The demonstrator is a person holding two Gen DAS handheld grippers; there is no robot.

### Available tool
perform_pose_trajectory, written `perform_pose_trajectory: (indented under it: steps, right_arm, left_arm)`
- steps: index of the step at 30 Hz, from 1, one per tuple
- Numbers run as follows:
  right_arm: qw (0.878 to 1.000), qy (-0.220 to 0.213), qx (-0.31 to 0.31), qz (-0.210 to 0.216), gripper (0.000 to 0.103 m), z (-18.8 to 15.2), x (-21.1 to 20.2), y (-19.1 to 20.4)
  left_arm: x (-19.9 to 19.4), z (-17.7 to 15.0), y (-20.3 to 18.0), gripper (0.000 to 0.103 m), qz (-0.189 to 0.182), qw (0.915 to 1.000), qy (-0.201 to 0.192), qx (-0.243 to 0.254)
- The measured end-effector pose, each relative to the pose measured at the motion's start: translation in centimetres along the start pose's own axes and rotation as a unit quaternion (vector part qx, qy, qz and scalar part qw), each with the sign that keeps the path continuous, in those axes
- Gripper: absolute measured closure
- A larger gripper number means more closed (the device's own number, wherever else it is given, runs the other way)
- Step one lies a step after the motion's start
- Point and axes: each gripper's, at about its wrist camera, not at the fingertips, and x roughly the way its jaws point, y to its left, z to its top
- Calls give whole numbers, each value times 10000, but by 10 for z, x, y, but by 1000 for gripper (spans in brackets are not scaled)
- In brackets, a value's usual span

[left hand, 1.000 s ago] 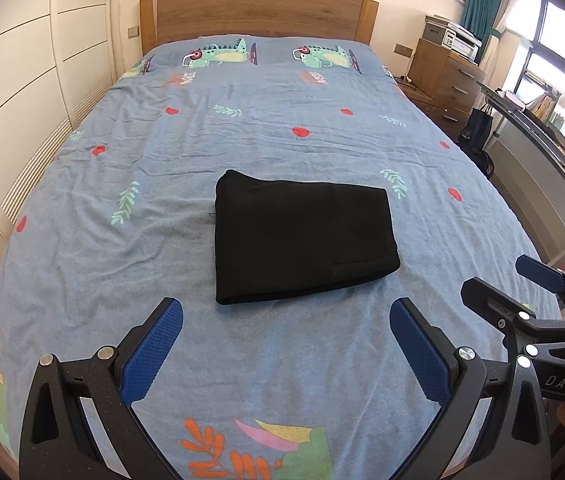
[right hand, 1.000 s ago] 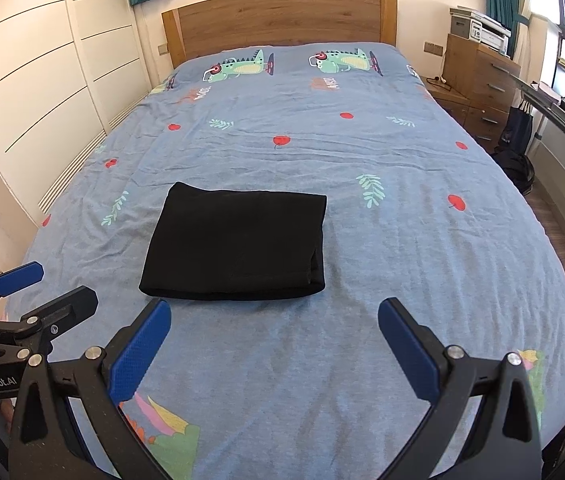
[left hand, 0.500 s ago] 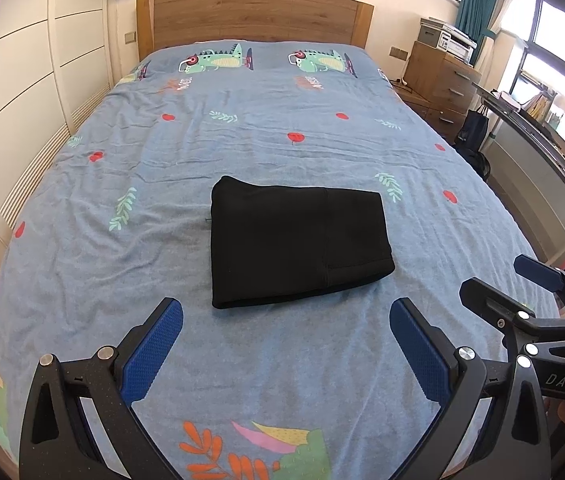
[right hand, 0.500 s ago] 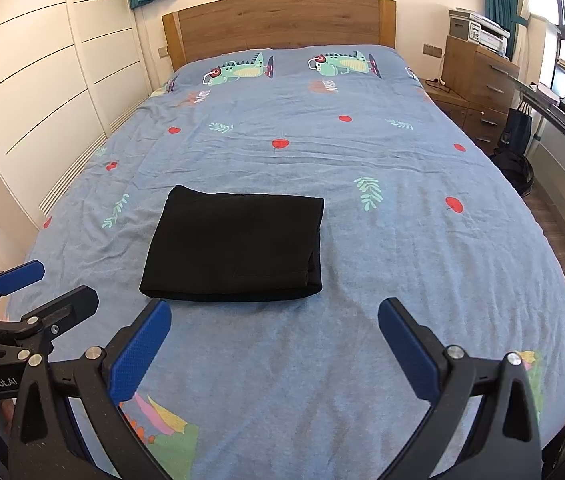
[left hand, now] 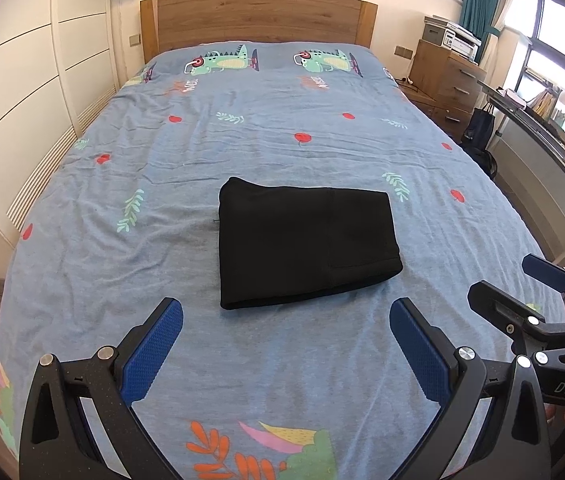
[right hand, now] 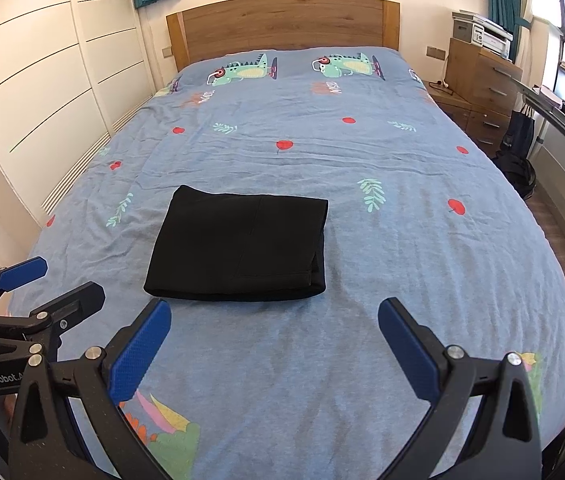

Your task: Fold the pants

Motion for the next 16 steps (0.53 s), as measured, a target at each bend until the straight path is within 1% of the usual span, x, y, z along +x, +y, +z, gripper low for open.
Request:
perform_pose_trajectory:
  steps: [16]
  right_arm:
    - [10000, 2, -4, 7, 0, 0, 0, -1]
  left_arm:
    - [0, 2, -2, 1, -29, 10000, -52, 52]
